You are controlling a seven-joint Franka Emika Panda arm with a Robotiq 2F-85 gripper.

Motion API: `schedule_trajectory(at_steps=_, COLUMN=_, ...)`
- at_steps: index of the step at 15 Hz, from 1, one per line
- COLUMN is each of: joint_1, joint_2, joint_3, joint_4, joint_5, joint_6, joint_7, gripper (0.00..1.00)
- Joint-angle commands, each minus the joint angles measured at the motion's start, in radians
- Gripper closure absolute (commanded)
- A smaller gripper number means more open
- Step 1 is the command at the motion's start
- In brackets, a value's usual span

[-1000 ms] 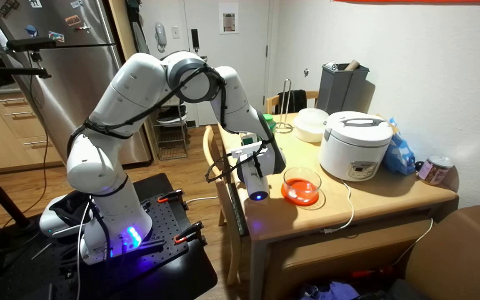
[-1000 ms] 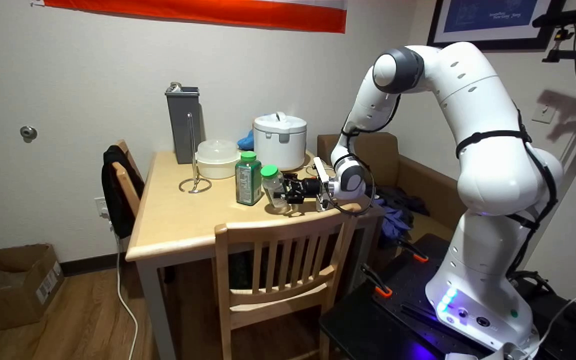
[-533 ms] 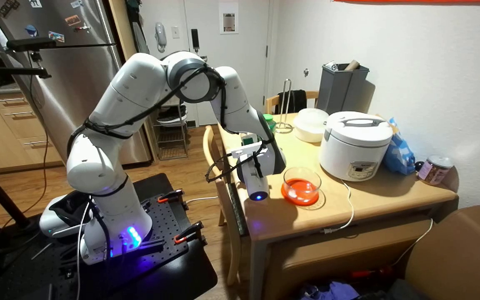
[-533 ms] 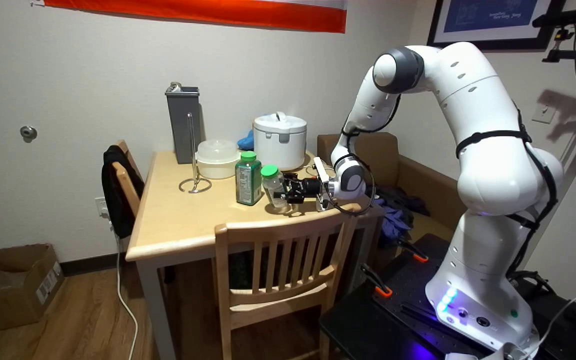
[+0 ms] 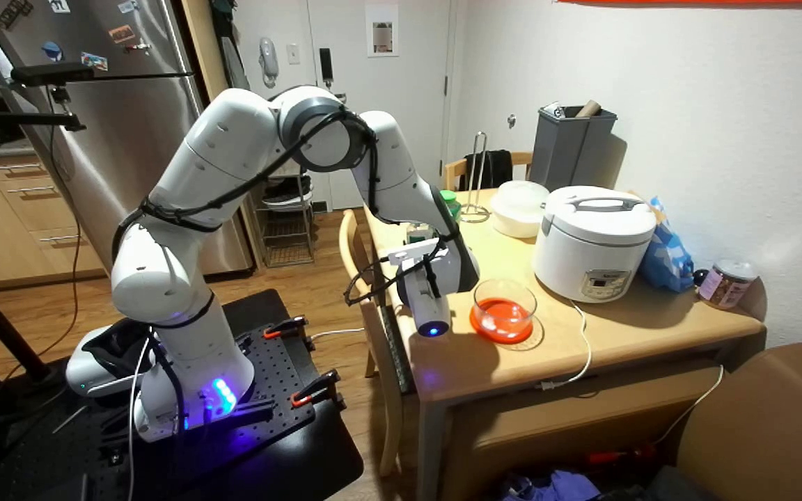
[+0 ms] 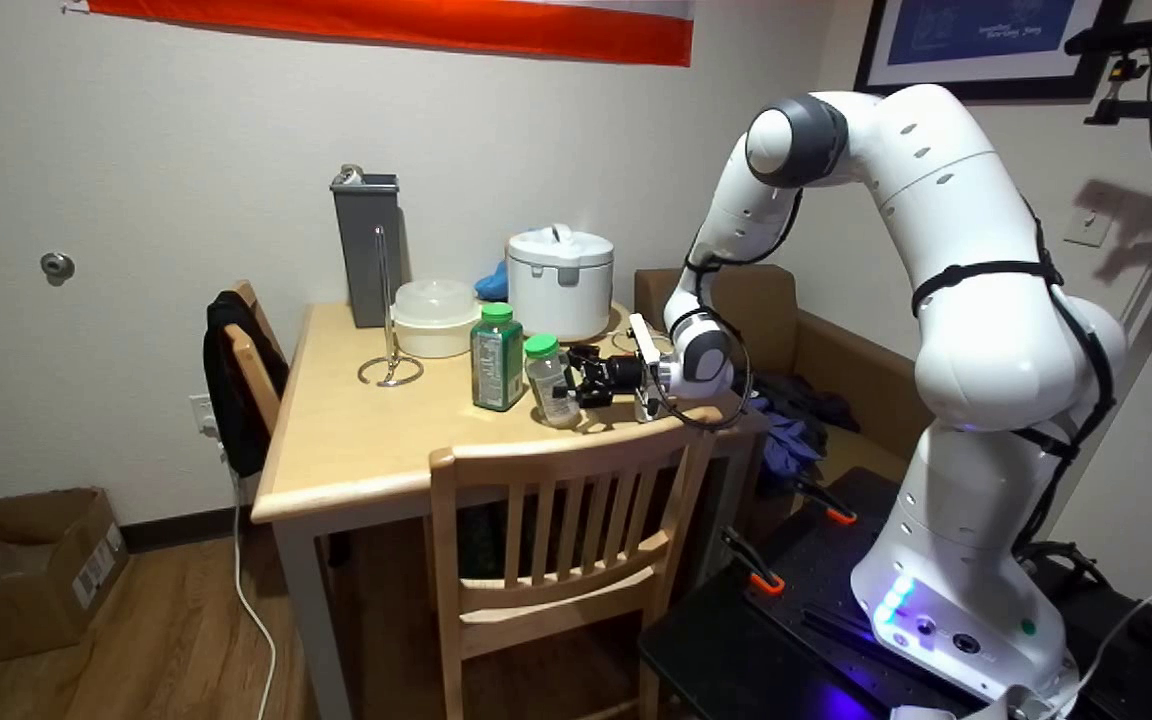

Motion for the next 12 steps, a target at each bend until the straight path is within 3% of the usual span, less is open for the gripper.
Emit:
schedule_trajectory(at_steps=1, joint_1=0.010, joint_2=0.001, joint_3=-0.016, joint_4=0.010, joint_5=0.011, joint_6=0.004, joint_7=0.034, gripper=0.00)
schedule_trajectory(at_steps=12, joint_1=0.023, joint_2=-0.104, joint_3=-0.067, joint_4=-0.046, joint_5=-0.019, joint_6=0.082, joint_7=0.028, gripper=0.00)
